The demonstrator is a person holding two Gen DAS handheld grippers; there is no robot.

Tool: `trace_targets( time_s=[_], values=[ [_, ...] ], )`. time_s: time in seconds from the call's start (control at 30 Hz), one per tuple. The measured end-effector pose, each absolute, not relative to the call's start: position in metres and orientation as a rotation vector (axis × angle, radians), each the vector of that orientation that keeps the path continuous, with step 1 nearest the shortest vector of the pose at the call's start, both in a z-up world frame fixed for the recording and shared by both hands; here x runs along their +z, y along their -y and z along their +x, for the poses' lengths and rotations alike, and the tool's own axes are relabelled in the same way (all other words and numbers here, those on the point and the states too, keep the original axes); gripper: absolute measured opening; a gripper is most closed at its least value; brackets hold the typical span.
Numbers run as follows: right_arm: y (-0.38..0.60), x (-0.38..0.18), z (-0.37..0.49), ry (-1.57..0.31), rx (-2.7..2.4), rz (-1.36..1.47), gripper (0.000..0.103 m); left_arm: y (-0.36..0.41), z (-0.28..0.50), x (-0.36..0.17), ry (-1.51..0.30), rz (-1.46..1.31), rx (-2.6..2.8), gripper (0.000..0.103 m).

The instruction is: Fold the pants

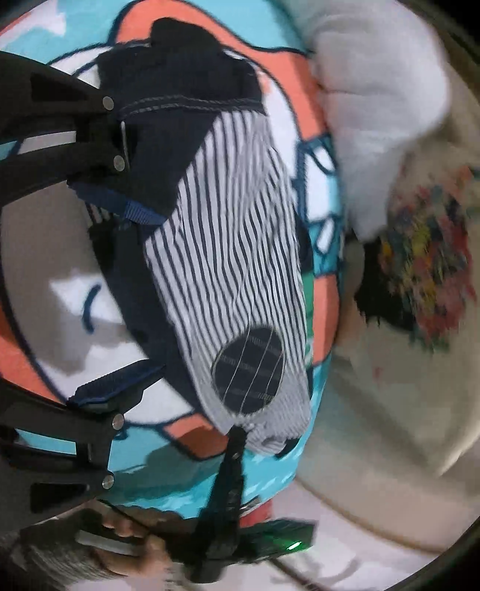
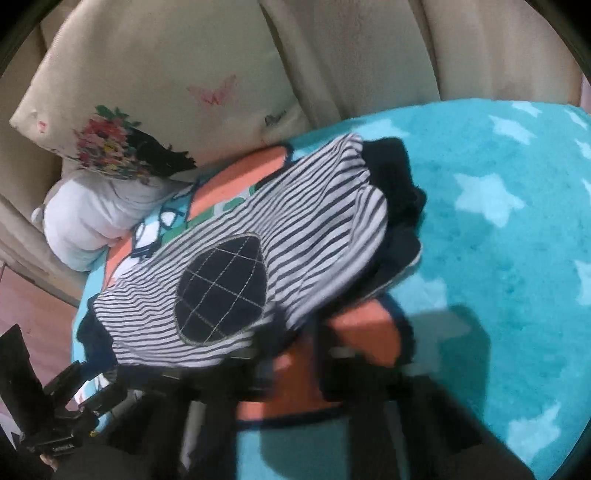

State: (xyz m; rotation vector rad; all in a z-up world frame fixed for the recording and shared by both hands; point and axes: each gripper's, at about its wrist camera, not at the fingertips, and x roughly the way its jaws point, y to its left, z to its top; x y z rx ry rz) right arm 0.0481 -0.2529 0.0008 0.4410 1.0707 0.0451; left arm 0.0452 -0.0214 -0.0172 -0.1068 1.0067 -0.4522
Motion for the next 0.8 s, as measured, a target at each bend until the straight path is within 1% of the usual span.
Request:
trace_targets(
  time_s=[0.17, 0.3, 0.47, 0.63, 0.73, 0.8],
  values=[
    [0.253, 0.02, 0.043, -0.995, 0.057, 0.441, 0.003, -0.003, 0.06, -0.019, -1.022, -0.331, -0.473, 0.079],
    [0.248, 0.042, 0.043, -0.946, 0.076, 0.418, 0.003, -0.011, 0.069, -0.025, -1.043, -0.426, -0.49, 0.082],
    [0.242, 0.062, 0.047, -0.91, 0.085, 0.377, 0.003, -0.014, 0.066, -0.024, -1.069, -0.469, -0.508, 0.084],
    [0.235, 0.077, 0.052, -0.883, 0.095, 0.326, 0.003, -0.015, 0.037, -0.002, -1.011, -0.523, -0.572, 0.084],
    [0.233, 0.084, 0.054, -0.871, 0.1, 0.316, 0.003, -0.001, 0.034, -0.01, -1.039, -0.52, -0.63, 0.084],
    [0.233, 0.087, 0.054, -0.865, 0.102, 0.31, 0.003, 0.008, 0.04, -0.025, -1.097, -0.566, -0.662, 0.084]
  ],
)
